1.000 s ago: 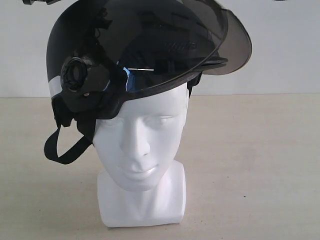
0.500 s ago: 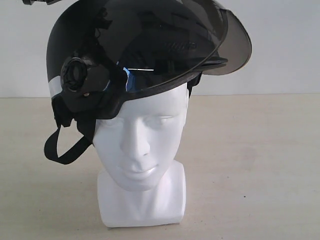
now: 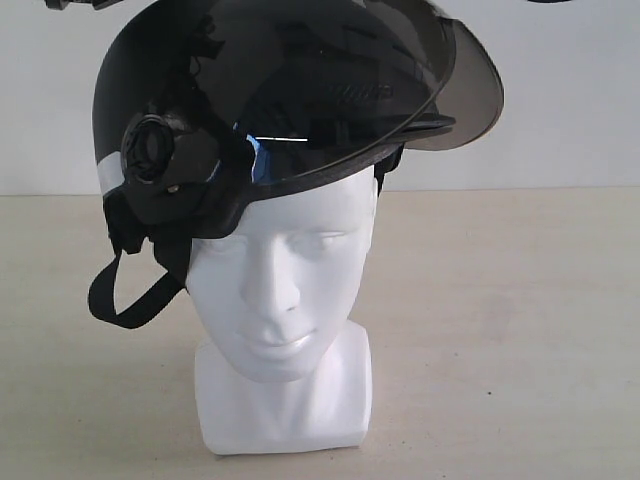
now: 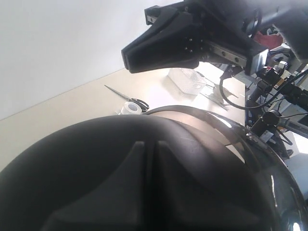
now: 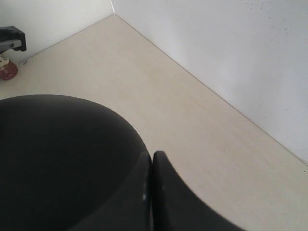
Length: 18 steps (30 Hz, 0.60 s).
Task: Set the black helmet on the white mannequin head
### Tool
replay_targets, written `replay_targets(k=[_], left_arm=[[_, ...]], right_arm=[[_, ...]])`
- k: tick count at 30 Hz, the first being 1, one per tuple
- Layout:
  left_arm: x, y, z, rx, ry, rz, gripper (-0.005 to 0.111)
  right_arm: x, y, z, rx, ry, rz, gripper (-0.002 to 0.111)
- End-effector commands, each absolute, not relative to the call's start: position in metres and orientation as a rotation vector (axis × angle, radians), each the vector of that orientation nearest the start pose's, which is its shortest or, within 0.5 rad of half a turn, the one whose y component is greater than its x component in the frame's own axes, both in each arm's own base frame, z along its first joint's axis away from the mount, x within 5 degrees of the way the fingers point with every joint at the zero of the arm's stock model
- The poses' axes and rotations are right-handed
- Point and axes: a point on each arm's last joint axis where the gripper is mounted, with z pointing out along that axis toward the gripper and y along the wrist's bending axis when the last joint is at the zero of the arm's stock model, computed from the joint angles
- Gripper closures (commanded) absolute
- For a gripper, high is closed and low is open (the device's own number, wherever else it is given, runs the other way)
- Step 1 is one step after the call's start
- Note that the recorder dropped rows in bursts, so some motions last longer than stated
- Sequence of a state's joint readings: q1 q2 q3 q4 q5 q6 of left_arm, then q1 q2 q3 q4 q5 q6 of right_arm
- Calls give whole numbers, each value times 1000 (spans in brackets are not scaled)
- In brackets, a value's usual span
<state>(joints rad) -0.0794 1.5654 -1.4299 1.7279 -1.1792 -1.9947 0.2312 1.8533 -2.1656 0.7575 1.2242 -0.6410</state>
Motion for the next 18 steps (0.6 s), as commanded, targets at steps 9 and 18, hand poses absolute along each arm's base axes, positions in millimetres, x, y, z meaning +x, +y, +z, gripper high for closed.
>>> replay_targets(k=[9,18], left_arm=[[310,-110,401,835,1731,-1213,102],[310,-110,401,835,1731,-1213,102]], right_arm=[[350,181,455,-1074,1946,701,109],[327,171,481,-1031,1912,682,109]])
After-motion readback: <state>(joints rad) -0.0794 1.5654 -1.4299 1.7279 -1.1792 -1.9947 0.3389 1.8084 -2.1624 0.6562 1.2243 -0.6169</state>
